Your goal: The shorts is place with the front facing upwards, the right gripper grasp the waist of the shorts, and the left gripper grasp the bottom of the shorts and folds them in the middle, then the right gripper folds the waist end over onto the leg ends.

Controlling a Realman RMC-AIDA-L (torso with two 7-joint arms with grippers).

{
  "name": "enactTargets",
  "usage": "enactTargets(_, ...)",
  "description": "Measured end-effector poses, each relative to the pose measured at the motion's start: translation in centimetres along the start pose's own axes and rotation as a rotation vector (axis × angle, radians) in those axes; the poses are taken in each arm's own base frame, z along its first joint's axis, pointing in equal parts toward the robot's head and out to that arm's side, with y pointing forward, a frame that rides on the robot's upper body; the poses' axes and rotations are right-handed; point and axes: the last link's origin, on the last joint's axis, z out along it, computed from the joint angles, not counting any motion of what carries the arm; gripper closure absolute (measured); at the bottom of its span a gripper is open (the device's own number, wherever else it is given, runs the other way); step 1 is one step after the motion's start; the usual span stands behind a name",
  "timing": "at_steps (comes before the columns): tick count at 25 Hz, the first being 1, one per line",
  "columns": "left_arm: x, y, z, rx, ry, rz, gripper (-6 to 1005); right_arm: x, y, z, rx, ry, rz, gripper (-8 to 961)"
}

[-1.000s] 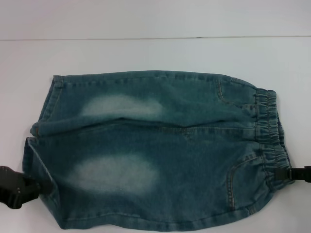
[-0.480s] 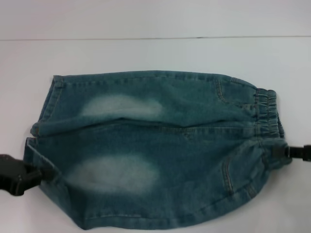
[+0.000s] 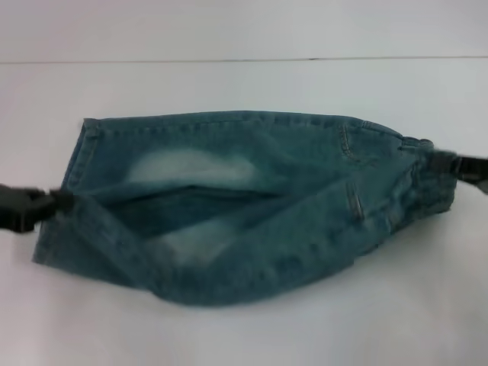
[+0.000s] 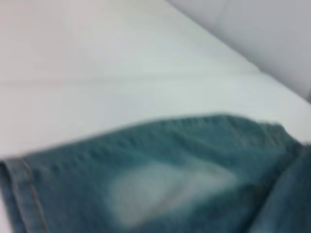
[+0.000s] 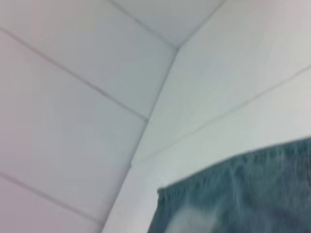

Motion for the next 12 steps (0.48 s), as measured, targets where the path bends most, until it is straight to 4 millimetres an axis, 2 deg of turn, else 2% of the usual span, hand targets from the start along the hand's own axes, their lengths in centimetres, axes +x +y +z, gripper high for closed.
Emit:
enactTargets(6, 1.4, -1.8, -0.3, 0.089, 0.161, -0.056, 889, -1.9, -0.2, 1.0, -0.007, -0.141, 0.063, 899)
enactTargets(9, 1.9, -3.2, 0.1, 0.170, 0.216, -0.085, 887, -2.9, -0.5, 0.7, -0.016, -0.276, 0.100, 891)
enactTargets(12, 2.3, -3.7, 0.5, 0.178, 0.239, -0.099, 885, -3.6, -0.9, 0.5, -0.001, -0.353, 0.121, 883)
